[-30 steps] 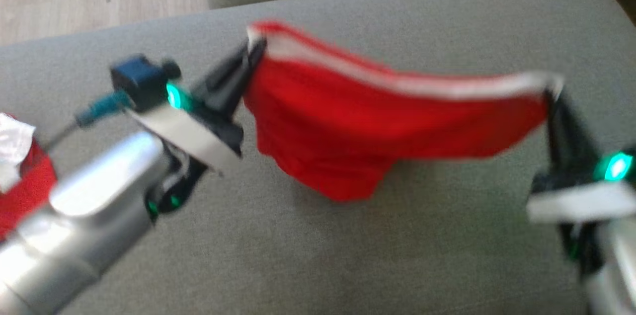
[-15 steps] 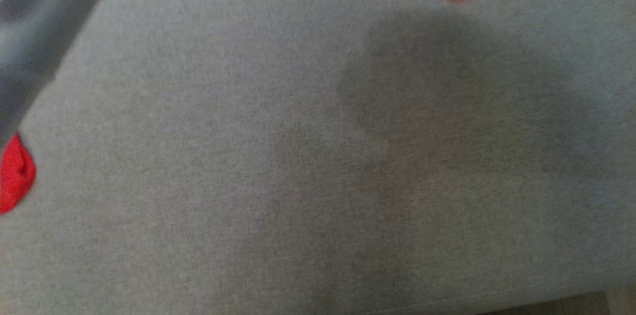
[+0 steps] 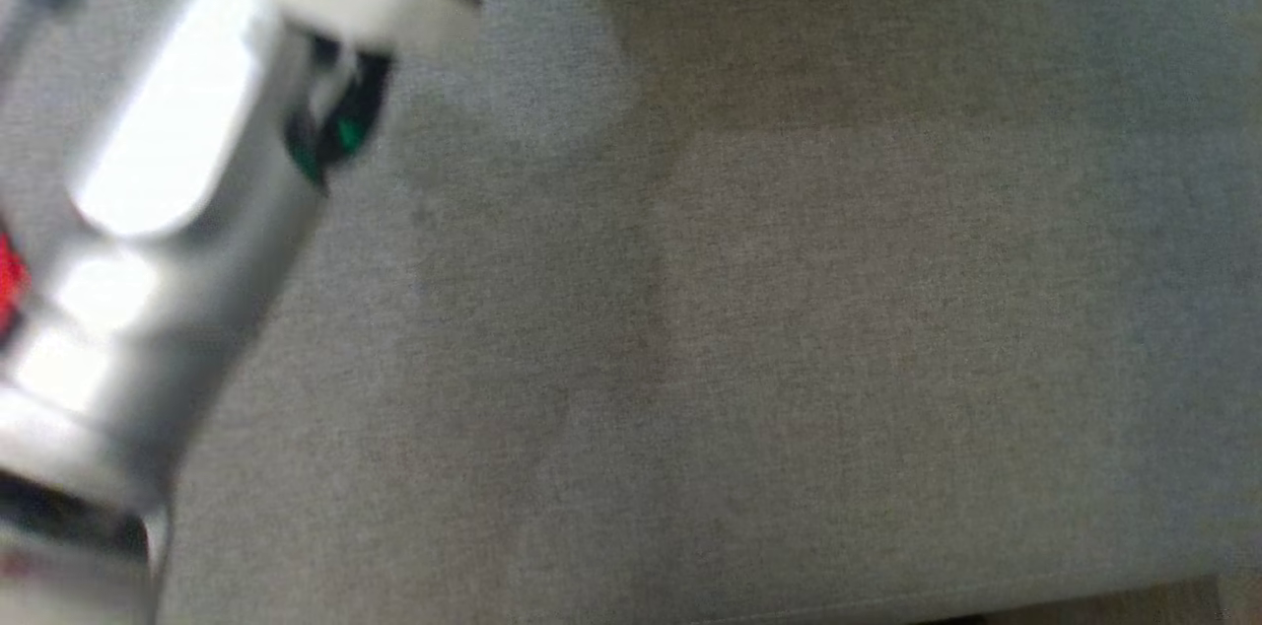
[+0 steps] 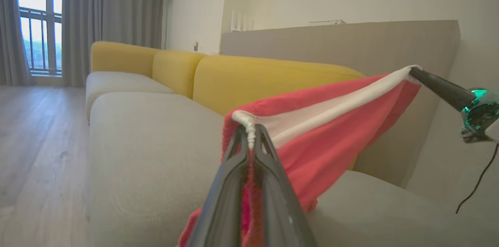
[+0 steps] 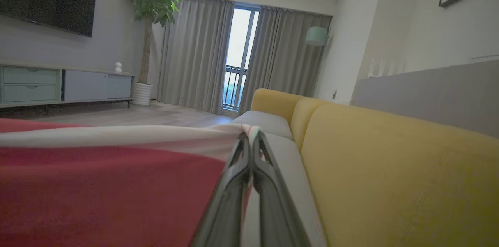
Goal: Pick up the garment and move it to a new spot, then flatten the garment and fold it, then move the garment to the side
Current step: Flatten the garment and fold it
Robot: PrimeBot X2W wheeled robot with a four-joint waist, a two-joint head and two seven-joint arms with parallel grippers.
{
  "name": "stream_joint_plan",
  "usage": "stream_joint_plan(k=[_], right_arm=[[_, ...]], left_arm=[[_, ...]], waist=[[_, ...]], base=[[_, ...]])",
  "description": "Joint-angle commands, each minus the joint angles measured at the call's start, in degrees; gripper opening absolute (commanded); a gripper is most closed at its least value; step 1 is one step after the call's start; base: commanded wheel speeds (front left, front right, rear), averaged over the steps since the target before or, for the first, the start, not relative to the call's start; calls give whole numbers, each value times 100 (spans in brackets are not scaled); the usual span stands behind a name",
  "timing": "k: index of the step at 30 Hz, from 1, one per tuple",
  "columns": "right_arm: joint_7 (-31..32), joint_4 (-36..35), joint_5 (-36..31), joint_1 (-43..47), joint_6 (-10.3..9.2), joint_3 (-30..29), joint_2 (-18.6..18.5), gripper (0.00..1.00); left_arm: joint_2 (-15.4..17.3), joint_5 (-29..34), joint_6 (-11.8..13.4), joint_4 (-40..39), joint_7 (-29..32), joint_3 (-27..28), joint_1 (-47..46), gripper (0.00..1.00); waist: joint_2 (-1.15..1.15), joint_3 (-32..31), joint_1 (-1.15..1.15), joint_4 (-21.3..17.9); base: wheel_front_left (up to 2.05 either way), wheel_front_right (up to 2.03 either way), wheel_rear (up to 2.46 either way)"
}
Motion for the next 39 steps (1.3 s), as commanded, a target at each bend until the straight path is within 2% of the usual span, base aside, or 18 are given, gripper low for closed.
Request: stream_joint_plan(k=[1,7,11,12,18,23,31,34,39], right_arm=[[-58,-298,65,497,-5,-170,-78,0],[-60,-841,161,2467,-5,-659,25,0],[-60,-1148,308,3836,-5,-872,115,0],[-60,-1148,308,3836,-5,-872,115,0],[47,-1622,503,5579,-5,-1100,176,0],[273,-2250,602,6562,-5,-1290,106,0],[781,-3107,437,7260,-5,-1938,17,0],[988,-3165,230,7106,-5,-1993,-40,0],[1364,-2940,159,6408,-5,-1739,-271,0]], left_arm=[[167,69,7,-360,-22,347,131,0],[89,315,6,-1148,-22,405,1973,0],[131,542,5,-1429,-22,111,3115,0],[131,542,5,-1429,-22,111,3115,0],[96,777,5,-1563,-22,44,4445,0],[68,984,5,-1680,-22,33,5281,0],[15,895,5,-2111,-22,149,5978,0],[-103,683,5,-2224,-22,168,5905,0],[-261,401,5,-2093,49,-143,5317,0]], waist=[[0,-110,0,72],[0,-666,0,250],[0,-1153,0,331],[0,-1153,0,331],[0,-1736,0,388],[0,-1991,0,391],[0,-2071,0,607],[0,-1950,0,776],[0,-1597,0,1095]], base=[[0,0,0],[0,0,0],[0,0,0],[0,0,0],[0,0,0],[0,0,0],[0,0,0],[0,0,0],[0,0,0]])
